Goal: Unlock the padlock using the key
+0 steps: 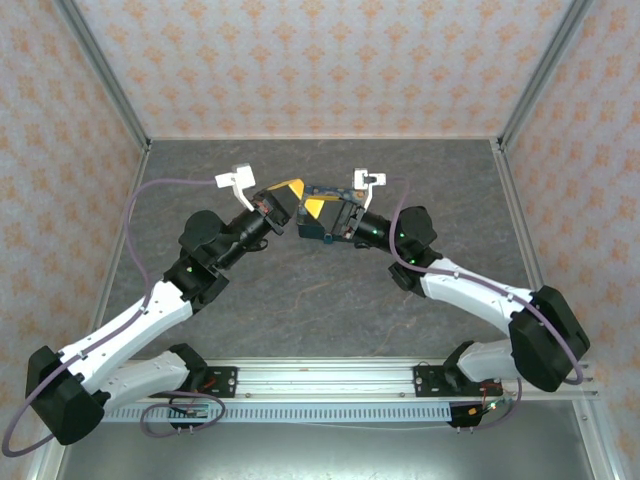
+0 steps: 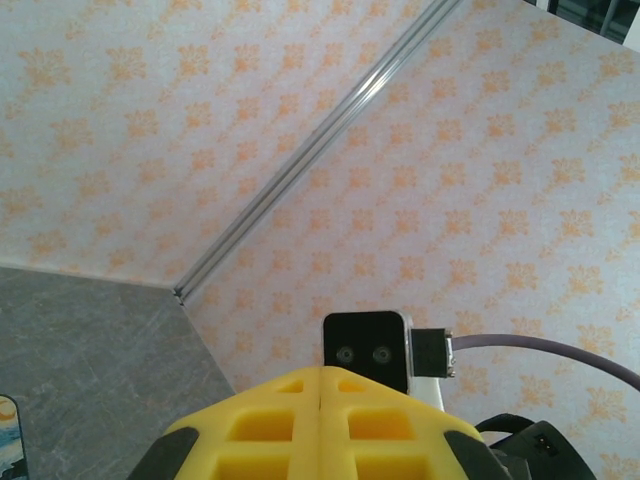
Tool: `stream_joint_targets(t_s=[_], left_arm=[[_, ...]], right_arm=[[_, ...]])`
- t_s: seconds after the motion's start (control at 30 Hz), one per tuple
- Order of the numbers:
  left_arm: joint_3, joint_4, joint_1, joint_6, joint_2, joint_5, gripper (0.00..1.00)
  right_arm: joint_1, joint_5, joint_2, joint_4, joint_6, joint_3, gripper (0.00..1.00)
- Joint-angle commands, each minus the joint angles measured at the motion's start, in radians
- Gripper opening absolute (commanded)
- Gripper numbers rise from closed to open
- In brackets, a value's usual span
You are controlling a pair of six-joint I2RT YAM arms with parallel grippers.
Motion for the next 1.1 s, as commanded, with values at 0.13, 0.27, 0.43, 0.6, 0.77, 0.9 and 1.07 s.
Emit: stream_joint_targets(t_s=[0.13, 0.27, 0.43, 0.6, 0.77, 0.9, 1.07], left_arm=[[0.028, 0.045, -0.006, 0.029, -0.008, 0.006, 0.0], [0.031, 0.033, -0.006, 0.029, -0.007, 0.002, 0.0], [0.025, 0.034, -0.006, 0.026, -0.004, -0.008, 0.0], [0.027, 0.034, -0.006, 0.027, 0.002, -0.005, 0.0], [0.018, 0.041, -0.006, 0.027, 0.007, -0.002, 0.0], [0.012, 0.046, -0.006, 0.026, 0.009, -0.001, 0.0], [0.008, 0.042, -0.005, 0.027, 0.006, -0.006, 0.0]], right_arm=[[0.025, -0.04, 0.042, 0.093, 0.02, 0.053, 0.47], [0.029, -0.046, 0.055, 0.094, 0.025, 0.064, 0.39], [0.031, -0.046, 0.066, 0.098, 0.031, 0.067, 0.29], [0.031, -0.039, 0.066, 0.101, 0.037, 0.068, 0.26], [0.031, -0.034, 0.063, 0.094, 0.039, 0.073, 0.26], [0.031, -0.029, 0.059, 0.087, 0.037, 0.074, 0.21], [0.031, -0.025, 0.053, 0.059, 0.024, 0.071, 0.08]])
